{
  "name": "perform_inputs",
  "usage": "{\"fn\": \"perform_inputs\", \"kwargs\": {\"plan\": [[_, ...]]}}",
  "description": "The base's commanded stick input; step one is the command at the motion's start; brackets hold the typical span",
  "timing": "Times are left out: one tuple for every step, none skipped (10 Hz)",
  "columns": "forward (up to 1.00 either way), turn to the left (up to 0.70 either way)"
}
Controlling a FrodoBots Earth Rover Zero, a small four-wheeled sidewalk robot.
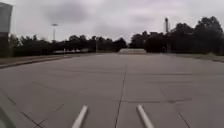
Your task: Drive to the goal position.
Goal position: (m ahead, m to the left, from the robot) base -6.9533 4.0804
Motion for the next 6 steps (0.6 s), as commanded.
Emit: {"fn": "perform_inputs", "kwargs": {"plan": [[1.00, 0.27], [1.00, 0.27], [1.00, 0.27], [1.00, 0.27], [1.00, 0.27], [1.00, 0.27]]}}
